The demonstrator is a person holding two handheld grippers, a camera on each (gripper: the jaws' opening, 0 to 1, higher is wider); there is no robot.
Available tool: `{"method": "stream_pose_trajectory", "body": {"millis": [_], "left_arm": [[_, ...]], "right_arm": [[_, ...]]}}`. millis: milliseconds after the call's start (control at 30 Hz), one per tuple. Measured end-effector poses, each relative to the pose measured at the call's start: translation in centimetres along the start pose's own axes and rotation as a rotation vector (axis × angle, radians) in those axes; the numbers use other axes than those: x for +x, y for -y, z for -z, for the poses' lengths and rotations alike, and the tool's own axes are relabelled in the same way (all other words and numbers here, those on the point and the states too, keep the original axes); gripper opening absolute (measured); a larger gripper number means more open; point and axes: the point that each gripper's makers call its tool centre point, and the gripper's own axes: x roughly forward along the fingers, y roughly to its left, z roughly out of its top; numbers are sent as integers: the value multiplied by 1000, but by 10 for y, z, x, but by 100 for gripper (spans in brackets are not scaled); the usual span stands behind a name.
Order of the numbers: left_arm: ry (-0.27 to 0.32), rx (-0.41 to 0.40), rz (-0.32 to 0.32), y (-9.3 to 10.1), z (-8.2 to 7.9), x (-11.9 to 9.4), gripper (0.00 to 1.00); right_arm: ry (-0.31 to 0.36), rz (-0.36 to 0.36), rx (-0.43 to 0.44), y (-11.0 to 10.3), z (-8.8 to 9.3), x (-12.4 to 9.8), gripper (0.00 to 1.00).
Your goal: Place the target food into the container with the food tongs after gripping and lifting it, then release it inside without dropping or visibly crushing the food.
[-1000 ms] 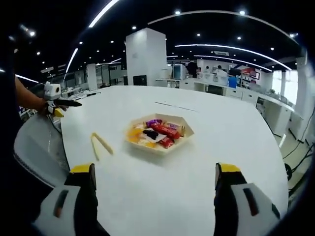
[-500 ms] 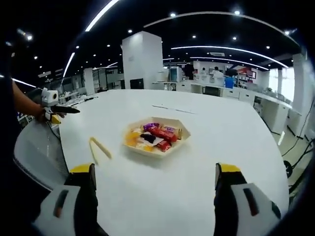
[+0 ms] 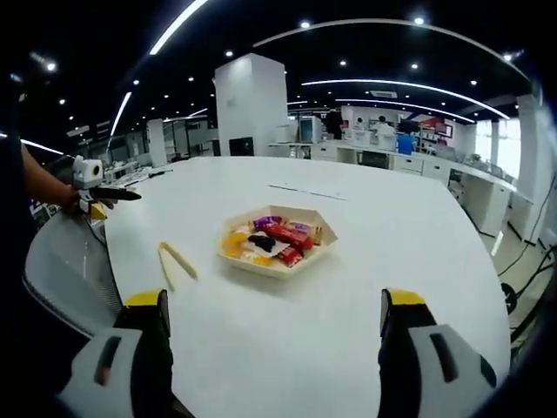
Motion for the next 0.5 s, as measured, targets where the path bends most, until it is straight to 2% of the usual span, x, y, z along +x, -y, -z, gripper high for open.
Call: {"method": "stream_pose_trajectory", "body": {"millis": [500], "left_arm": [[0, -4, -2, -2, 0, 0, 99]], "right_arm": [[14, 11, 6, 2, -4, 2, 100]]}}
